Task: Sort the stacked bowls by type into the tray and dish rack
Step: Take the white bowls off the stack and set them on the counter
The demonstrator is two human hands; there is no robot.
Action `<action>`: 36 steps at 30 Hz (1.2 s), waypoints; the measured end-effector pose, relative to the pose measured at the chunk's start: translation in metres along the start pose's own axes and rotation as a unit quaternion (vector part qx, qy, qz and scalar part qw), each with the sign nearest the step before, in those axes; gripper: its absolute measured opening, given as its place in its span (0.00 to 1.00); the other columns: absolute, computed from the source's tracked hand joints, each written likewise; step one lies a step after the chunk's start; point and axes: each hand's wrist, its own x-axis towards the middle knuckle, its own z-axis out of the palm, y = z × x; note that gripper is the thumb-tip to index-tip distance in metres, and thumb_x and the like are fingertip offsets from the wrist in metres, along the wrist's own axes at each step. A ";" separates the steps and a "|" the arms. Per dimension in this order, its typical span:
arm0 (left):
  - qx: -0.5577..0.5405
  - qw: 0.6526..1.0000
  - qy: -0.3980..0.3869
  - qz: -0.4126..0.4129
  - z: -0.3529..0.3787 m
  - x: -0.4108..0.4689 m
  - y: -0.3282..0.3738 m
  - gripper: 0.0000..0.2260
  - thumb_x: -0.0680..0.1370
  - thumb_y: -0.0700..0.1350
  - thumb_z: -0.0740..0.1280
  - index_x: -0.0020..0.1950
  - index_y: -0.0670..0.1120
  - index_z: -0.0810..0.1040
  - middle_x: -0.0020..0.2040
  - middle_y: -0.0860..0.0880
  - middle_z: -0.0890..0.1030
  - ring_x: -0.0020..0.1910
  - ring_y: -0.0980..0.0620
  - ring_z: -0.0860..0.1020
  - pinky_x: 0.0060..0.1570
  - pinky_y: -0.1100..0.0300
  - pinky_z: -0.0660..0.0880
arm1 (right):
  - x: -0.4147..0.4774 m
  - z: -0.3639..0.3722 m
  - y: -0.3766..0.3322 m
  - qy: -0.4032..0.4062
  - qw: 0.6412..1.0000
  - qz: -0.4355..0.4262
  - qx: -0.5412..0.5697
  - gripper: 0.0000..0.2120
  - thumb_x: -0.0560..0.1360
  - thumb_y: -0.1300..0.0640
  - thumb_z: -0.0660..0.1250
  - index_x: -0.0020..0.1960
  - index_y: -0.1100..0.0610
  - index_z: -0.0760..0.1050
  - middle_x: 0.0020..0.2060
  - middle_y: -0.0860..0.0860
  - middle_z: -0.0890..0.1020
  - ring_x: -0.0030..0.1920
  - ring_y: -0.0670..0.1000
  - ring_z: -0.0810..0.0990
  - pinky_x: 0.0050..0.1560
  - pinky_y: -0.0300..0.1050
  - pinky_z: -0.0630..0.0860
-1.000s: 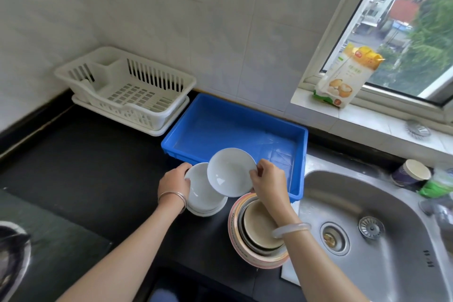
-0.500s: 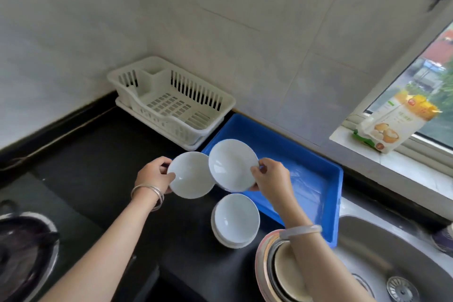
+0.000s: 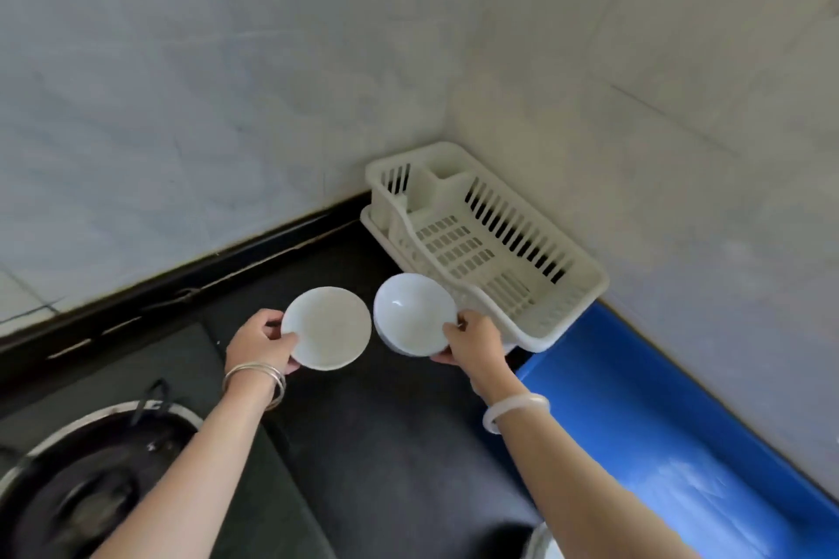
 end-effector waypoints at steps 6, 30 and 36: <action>-0.054 0.996 0.053 -0.047 0.002 0.053 0.001 0.12 0.72 0.31 0.66 0.51 0.45 0.74 0.51 0.43 0.76 0.51 0.40 0.76 0.38 0.52 0.79 | 0.058 0.052 -0.015 0.000 0.999 0.038 0.021 0.10 0.77 0.65 0.61 0.57 0.57 0.69 0.57 0.53 0.72 0.53 0.55 0.77 0.28 0.37 0.79; -0.275 0.943 0.056 -0.180 0.016 0.099 -0.021 0.18 0.77 0.38 0.62 0.66 0.49 0.69 0.62 0.43 0.73 0.47 0.43 0.78 0.47 0.50 0.78 | 0.129 0.131 -0.009 -0.035 0.978 0.128 0.161 0.18 0.77 0.63 0.64 0.64 0.53 0.66 0.57 0.54 0.74 0.45 0.50 0.80 0.46 0.44 0.82; -0.345 0.915 0.086 -0.193 0.027 0.094 -0.018 0.18 0.77 0.37 0.62 0.66 0.48 0.70 0.68 0.43 0.69 0.63 0.37 0.73 0.47 0.50 0.78 | 0.125 0.135 -0.003 -0.040 0.959 0.117 0.256 0.26 0.77 0.65 0.63 0.73 0.55 0.62 0.54 0.52 0.75 0.47 0.52 0.83 0.50 0.43 0.80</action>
